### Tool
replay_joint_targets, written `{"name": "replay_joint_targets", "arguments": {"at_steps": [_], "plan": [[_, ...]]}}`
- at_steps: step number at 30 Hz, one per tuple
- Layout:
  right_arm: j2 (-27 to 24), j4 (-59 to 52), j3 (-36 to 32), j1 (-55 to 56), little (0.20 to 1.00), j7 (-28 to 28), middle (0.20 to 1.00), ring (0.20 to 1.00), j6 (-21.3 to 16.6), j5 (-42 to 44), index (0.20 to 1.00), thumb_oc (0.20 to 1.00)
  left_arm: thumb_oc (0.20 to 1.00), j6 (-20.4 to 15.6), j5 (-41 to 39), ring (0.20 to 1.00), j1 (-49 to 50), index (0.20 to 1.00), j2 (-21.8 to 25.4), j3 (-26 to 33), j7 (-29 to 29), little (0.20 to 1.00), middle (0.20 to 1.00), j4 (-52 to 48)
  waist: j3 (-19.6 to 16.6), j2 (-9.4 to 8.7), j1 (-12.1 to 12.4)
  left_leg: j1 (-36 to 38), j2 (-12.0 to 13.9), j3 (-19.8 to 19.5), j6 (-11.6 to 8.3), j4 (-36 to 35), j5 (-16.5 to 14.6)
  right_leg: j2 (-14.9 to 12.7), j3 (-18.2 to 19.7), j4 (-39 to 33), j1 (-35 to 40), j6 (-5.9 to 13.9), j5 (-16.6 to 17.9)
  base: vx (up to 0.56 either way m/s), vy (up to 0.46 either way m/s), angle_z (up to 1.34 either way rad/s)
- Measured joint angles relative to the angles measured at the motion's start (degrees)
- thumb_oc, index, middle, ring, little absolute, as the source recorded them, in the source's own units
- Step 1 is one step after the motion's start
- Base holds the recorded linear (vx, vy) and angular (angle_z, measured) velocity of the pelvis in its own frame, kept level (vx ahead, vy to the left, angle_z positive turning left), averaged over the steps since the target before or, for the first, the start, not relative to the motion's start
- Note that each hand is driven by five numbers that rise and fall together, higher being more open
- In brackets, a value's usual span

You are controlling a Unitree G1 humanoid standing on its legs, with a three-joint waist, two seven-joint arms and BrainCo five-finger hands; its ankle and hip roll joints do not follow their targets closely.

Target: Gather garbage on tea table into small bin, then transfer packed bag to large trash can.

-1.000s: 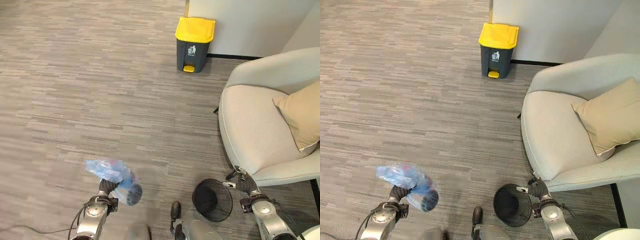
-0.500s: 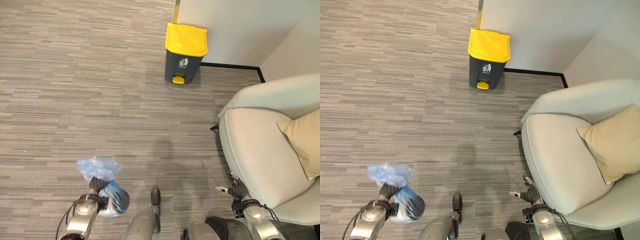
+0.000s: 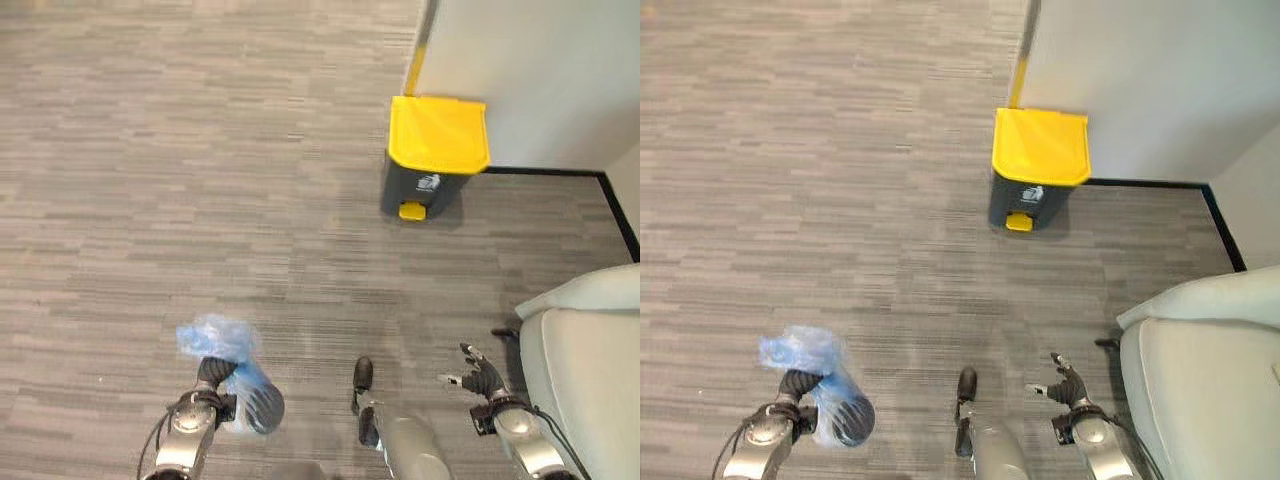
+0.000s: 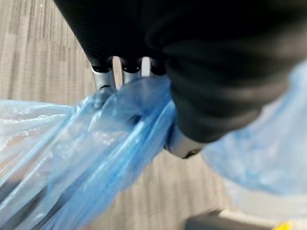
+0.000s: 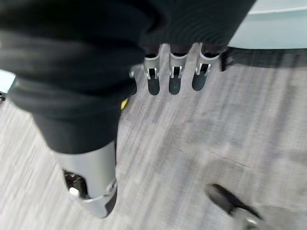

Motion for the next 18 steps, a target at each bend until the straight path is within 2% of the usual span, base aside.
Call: {"name": "replay_joint_targets", "arguments": {"at_steps": [1,2,4,5,6,7,8,10,13,16,17,18], "plan": [[-0.26,-0.79,-1.12,-1.14,1.0,-0.56,1.0,1.0,-0.3,0.02,1.0,1.0,0.2,0.25,-0.01,0.2,0.35,0.2,0.21,-0.04,-0.29,0.2,0.2,0.44,-0.7,-0.84,0.86,-3.94,2.64,-2.08,-0.4,-1.68,0.32,-0.91,1.22,-1.36,2.55,1.91,0.36,0.21,-0.079,-0.48],[-0.61,-0.82,-1.11,-2.17,1.0,-0.82,1.0,1.0,-0.48,0.02,1.0,1.0,0.2,0.25,-0.01,0.2,0.15,0.2,0.11,-0.29,-0.34,0.2,0.2,0.67,-0.88,-1.01,0.87,-5.9,3.15,-3.11,-0.13,-4.03,0.72,-1.36,2.18,-1.69,3.09,2.53,0.35,0.13,-0.02,-0.62],[-1.48,-0.46,-1.19,-4.16,1.0,-1.17,1.0,1.0,-0.65,0.05,1.0,1.0,0.2,0.32,0.09,0.2,-0.99,0.2,0.1,-2.16,-0.46,0.2,0.2,1.13,-1.14,-1.04,0.62,-10.47,2.07,-6.65,0.22,-16.29,2.8,-3.42,4.21,-2.12,3.47,5.54,-0.33,0.06,0.034,-0.41],[-1.52,0.64,-1.5,-4.44,1.0,-1.48,1.0,1.0,-1.25,0.05,1.0,1.0,0.2,0.03,0.21,0.2,-1.9,0.2,-0.2,-2.44,-0.35,0.2,0.2,1.81,-1.22,-0.96,0.46,-12.22,0.94,-8.07,1.1,-23.22,5.32,-4.48,4.97,-2.94,3.79,6.78,-0.3,0.06,0.029,-0.47],[-1.64,1.69,-0.97,-5.07,1.0,-1.33,1.0,1.0,-0.99,0.04,1.0,1.0,0.2,0.13,0.18,0.2,-2.05,0.2,-0.22,-2.29,-0.16,0.2,0.2,1.9,-0.95,-0.58,0.22,-12.55,0.76,-8.05,1.91,-27.76,9.38,-4.47,5.95,-3.01,4.74,9.23,-0.22,0.0,0.055,-0.71],[-2.49,1.86,-0.05,-5.02,1.0,-1.16,1.0,1.0,-0.64,0.05,1.0,1.0,0.2,0.4,0.19,0.2,-0.9,0.2,-0.36,-3.06,-0.15,0.2,0.2,1.84,-1.13,1.69,0.12,-12.52,1.81,-8.06,2.28,-29.13,20.44,-3.05,6.97,-2.82,6.41,11.46,-1.24,0.01,0.054,-0.8],[-3.33,1.12,0.92,-3.73,1.0,-1.15,1.0,1.0,-0.62,0.03,1.0,1.0,0.2,0.39,0.09,0.2,-0.21,0.2,-0.12,-4.84,-0.32,0.2,0.2,1.67,-1.31,3.5,-0.6,-12.0,2.67,-7.71,3.66,-27.62,23.33,-1.91,7.39,-2.47,7.31,12.68,-2.25,0.0,0.074,-0.47],[-2.14,0.77,1.9,-2.49,1.0,-0.63,1.0,1.0,-1.04,0.03,1.0,1.0,0.2,-0.28,0.06,0.2,-1.3,0.2,1.48,-6.08,-0.89,0.2,0.2,0.72,-2.17,1.41,-1.91,-10.87,0.25,-7.24,4.06,-29.1,22.33,-4.61,7.39,-1.22,5.71,15.14,-3.84,0.05,0.084,-0.28],[0.36,0.91,1.23,-1.87,1.0,-0.54,1.0,1.0,-0.87,0.03,1.0,1.0,0.2,-0.17,0.08,0.2,-1.83,0.2,2.2,-4.51,-1.21,0.2,0.2,1.09,-2.93,-0.56,-1.67,-7.34,-1.85,-3.49,4.75,-33.7,21.14,-7.36,11.12,-1.28,5.06,16.79,-4.18,0.04,0.053,-0.65],[0.89,1.05,1.32,-0.21,1.0,-0.34,1.0,1.0,-0.44,-0.01,1.0,1.0,0.2,-0.1,0.07,0.2,-1.7,0.2,3.41,-3.37,-1.39,0.2,0.2,1.07,-2.95,-0.98,-1.81,-5.55,-3.15,-1.33,5.72,-35.1,20.67,-8.3,11.97,-1.38,5.01,17.53,-4.48,0.03,0.043,-0.47],[1.18,1.02,1.34,0.13,1.0,0.04,1.0,1.0,-0.15,-0.02,1.0,1.0,0.2,-0.09,0.07,0.2,-1.16,0.2,4.06,-3.36,-1.39,0.2,0.2,1.02,-2.94,-1.66,-1.82,-4.25,-3.19,0.81,5.94,-36.16,20.66,-8.44,12.75,-1.11,4.6,18.83,-3.15,0.05,0.007,-0.74],[1.62,0.94,1.51,-0.7,1.0,0.23,1.0,1.0,-0.15,-0.02,1.0,1.0,0.2,0.02,0.08,0.2,0.47,0.2,4.28,-2.56,-1.38,0.2,0.2,1.04,-2.94,-1.79,-1.21,-3.4,-2.84,2.51,6.44,-36.3,20.24,-8.29,13.38,-0.56,4.01,19.04,-2.83,0.04,-0.04,-0.9]]}}
